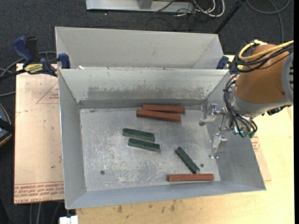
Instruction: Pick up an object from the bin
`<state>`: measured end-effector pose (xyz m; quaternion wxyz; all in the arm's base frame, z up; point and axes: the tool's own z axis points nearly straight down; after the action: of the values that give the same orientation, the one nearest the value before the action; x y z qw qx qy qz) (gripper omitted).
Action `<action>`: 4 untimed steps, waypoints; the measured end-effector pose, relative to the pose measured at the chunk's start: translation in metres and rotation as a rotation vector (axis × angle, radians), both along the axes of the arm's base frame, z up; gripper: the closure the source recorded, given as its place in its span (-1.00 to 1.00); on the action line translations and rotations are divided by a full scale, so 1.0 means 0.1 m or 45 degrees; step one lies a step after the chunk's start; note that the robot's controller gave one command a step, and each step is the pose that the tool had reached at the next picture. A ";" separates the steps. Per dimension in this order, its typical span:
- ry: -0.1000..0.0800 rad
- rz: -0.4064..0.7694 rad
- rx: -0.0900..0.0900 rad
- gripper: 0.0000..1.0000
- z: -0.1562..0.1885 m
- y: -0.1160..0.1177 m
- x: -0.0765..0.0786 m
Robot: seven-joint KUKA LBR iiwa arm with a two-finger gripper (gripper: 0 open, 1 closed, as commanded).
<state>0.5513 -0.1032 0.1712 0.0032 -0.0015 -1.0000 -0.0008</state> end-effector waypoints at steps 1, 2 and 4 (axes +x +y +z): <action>-0.010 0.003 -0.001 -1.00 0.04 0.00 0.02; -0.015 -0.086 -0.001 -1.00 -0.73 0.27 -0.11; -0.012 -0.167 -0.002 -1.00 -0.61 0.38 -0.36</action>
Offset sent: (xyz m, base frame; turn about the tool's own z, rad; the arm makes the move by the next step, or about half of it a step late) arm -0.0166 0.0359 -0.1012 0.0911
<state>0.5152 -0.0650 0.1098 -0.0015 -0.0671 -0.9977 -0.0003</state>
